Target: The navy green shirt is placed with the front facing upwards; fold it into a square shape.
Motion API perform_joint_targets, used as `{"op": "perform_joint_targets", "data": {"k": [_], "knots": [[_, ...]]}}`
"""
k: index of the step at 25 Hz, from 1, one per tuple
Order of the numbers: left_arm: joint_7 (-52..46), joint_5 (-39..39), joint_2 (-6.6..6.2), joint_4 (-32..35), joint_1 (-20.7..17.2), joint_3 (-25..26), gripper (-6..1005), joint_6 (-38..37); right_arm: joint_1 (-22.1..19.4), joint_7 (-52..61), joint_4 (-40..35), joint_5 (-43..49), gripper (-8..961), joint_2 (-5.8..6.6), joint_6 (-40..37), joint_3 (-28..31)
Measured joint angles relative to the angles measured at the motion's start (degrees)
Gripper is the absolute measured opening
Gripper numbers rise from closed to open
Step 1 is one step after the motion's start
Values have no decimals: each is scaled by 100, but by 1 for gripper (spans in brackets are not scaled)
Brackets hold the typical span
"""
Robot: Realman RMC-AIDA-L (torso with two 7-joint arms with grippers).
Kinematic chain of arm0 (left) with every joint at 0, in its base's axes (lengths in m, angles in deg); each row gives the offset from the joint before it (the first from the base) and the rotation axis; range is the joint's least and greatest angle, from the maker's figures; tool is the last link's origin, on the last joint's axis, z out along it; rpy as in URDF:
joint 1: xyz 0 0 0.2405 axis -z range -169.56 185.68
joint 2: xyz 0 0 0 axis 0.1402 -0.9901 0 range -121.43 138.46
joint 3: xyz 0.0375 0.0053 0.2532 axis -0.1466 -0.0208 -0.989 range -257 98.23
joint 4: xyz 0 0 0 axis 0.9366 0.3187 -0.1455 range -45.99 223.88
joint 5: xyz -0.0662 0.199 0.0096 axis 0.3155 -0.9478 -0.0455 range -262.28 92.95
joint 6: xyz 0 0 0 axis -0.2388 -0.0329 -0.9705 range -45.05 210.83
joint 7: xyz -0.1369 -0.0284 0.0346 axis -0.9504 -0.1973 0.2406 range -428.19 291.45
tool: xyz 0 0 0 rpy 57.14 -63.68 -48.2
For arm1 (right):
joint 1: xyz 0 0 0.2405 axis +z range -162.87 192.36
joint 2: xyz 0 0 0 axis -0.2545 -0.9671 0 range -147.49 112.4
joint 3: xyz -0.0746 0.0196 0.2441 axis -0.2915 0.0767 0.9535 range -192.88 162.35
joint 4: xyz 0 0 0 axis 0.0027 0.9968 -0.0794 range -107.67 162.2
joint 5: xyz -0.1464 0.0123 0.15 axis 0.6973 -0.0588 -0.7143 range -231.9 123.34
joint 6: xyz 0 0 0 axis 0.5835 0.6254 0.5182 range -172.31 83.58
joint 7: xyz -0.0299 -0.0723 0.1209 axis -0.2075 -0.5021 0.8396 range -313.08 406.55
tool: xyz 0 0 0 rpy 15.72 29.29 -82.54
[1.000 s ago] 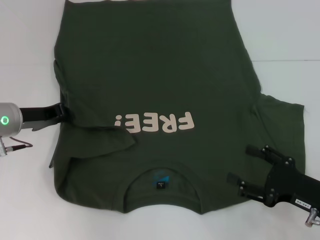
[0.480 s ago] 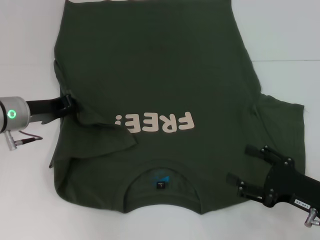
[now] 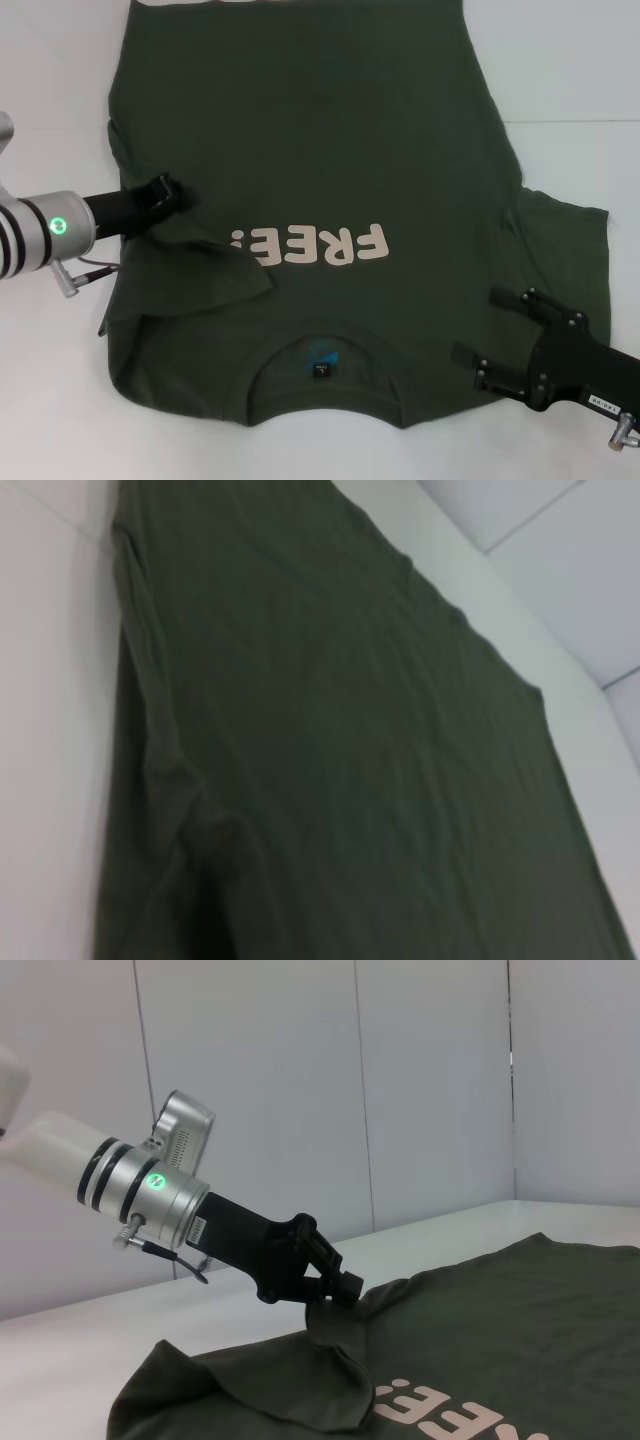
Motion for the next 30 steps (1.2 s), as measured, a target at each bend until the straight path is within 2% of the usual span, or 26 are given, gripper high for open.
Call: {"op": "perform_joint_targets", "data": {"k": [4,7,10,15,19,23,26,30], "knots": [[317,454,65,-92,-22,5,91,100,9,0,-5,-5,929,1,0,0],[374,587,59,-93,-56,6,98,94,0,1,-8,-42,929,1,0,0],[374,622,-63,-62,-126,12,118,-43,-19,1,-11,-65,929,1,0,0],[336,560,-255,220,-365,220,190,-684,-36,1,-13,-68,929,1,0,0],[233,119,-382,411,-489,457,273,-1052,-35,1,-24,-84,929,1,2,0],[29,-460,-417,438,-500,666,356,-1081,-32,1,-27,-118,929,1,14,0],[26,-566,-409,397,-501,671,418,-1036,-32,1,-22,-121,929,1,26,0],[56,-575,-377,310,-460,640,437,-896,-28,1,-24,-121,928,1,41,0]]}}
